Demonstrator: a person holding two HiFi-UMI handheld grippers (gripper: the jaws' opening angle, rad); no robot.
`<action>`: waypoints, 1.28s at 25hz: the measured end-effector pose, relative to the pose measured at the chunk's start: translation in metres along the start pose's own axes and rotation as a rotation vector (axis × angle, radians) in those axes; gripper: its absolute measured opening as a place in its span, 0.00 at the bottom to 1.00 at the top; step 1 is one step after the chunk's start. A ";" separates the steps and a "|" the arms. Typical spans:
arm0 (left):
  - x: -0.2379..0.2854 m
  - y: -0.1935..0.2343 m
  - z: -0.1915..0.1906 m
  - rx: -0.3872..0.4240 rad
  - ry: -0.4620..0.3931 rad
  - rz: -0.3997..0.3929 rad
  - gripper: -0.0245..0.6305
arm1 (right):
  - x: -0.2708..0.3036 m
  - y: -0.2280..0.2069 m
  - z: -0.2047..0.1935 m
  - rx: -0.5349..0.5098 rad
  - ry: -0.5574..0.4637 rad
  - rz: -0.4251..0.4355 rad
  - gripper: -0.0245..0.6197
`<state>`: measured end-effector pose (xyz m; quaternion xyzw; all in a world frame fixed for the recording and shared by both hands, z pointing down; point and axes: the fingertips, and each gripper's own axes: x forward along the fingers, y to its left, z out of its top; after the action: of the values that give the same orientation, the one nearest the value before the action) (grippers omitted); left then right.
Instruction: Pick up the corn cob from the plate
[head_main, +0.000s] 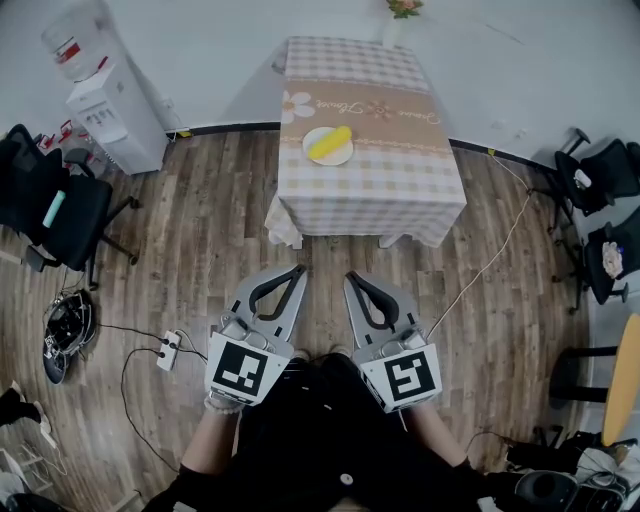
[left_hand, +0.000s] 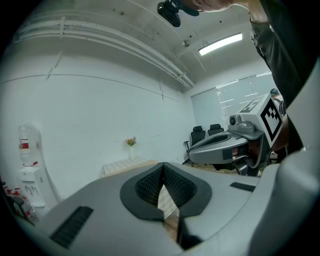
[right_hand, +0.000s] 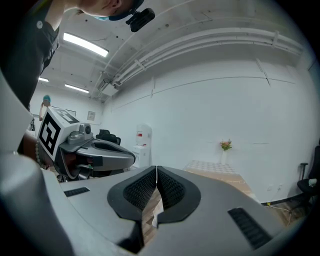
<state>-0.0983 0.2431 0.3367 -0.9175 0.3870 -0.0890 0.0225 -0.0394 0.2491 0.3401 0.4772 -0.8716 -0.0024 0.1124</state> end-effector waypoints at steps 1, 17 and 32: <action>-0.002 0.001 -0.001 0.002 -0.002 -0.007 0.06 | 0.000 0.002 -0.002 0.002 0.003 -0.009 0.10; -0.040 0.019 -0.018 -0.009 -0.010 -0.035 0.06 | 0.005 0.042 -0.003 -0.018 0.027 -0.052 0.10; -0.033 0.026 -0.027 -0.029 -0.011 -0.007 0.06 | 0.020 0.038 -0.006 -0.029 0.027 -0.014 0.10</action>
<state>-0.1441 0.2497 0.3554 -0.9195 0.3850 -0.0785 0.0110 -0.0800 0.2535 0.3543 0.4815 -0.8665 -0.0094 0.1312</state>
